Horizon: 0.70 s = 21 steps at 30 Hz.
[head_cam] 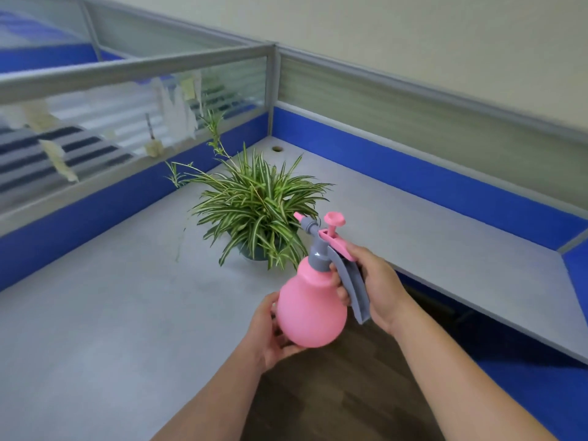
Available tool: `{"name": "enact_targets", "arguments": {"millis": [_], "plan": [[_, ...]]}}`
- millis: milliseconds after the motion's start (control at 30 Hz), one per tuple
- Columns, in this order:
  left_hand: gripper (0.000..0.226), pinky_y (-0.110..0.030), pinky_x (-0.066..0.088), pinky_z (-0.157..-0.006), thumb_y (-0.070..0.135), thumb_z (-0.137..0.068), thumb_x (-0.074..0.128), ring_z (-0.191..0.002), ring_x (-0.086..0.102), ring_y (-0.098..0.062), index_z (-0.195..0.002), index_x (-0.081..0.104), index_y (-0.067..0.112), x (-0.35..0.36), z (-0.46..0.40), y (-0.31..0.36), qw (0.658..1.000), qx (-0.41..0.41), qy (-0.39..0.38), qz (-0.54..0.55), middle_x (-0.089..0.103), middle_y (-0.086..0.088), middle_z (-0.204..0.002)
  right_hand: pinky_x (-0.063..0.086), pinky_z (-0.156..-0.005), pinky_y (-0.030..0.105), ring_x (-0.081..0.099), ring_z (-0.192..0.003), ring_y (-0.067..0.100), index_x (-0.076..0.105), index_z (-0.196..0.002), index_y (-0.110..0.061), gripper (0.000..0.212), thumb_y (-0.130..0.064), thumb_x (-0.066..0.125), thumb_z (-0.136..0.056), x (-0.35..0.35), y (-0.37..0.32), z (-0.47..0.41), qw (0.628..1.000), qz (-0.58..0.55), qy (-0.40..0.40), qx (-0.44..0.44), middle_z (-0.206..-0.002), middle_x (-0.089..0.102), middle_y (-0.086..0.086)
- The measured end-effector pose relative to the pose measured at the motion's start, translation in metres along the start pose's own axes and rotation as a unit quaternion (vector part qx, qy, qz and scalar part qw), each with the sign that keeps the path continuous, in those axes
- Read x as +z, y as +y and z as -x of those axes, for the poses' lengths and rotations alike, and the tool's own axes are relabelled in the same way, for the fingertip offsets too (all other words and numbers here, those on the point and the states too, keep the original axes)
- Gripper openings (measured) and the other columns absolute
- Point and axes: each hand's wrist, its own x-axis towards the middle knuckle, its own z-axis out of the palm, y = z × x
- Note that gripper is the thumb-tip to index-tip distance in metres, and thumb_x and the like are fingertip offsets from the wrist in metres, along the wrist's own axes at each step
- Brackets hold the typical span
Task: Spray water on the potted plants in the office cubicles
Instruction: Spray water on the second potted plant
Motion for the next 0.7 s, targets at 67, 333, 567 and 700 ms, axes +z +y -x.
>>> {"name": "enact_targets", "arguments": {"millis": [67,333,567,700], "plan": [[0.042,-0.053,0.066,-0.072,0.054,-0.088,0.064,-0.107,0.067,-0.041,-0.113,0.063,0.021,0.005,-0.006,0.006,1.0,-0.007,0.005,-0.006,0.065,-0.016,-0.119,0.048,-0.05,0.029,0.056,-0.051,0.019,0.081,-0.078,-0.02,0.047,-0.064,0.067,-0.075,-0.005,-0.001,-0.018,1.0,-0.007,-0.002,0.002,-0.066,0.062,0.008],[0.047,-0.064,0.063,-0.085,0.056,-0.094,0.054,-0.108,0.068,-0.044,-0.118,0.064,0.018,0.039,-0.073,0.021,0.998,-0.014,0.057,0.022,0.066,-0.019,-0.121,0.046,-0.044,0.029,0.054,-0.046,0.02,0.077,-0.074,-0.01,0.046,-0.047,0.059,-0.094,-0.032,-0.009,-0.135,0.996,0.022,-0.057,0.067,-0.062,0.062,0.011],[0.053,-0.057,0.066,-0.071,0.069,-0.096,0.042,-0.109,0.067,-0.044,-0.119,0.063,0.026,0.053,-0.099,0.032,0.991,-0.019,0.103,0.078,0.063,-0.016,-0.127,0.044,-0.042,0.027,0.051,-0.042,0.018,0.07,-0.079,-0.005,0.044,-0.045,0.06,-0.096,-0.027,-0.012,-0.196,0.987,0.038,-0.113,0.111,-0.061,0.059,0.009],[0.055,-0.055,0.066,-0.069,0.069,-0.094,0.046,-0.109,0.069,-0.044,-0.12,0.064,0.025,0.05,-0.105,0.036,0.989,-0.022,0.114,0.093,0.063,-0.018,-0.127,0.043,-0.043,0.027,0.051,-0.042,0.017,0.069,-0.08,-0.005,0.044,-0.044,0.059,-0.098,-0.017,-0.011,-0.214,0.982,0.051,-0.127,0.128,-0.059,0.06,0.007]]}}
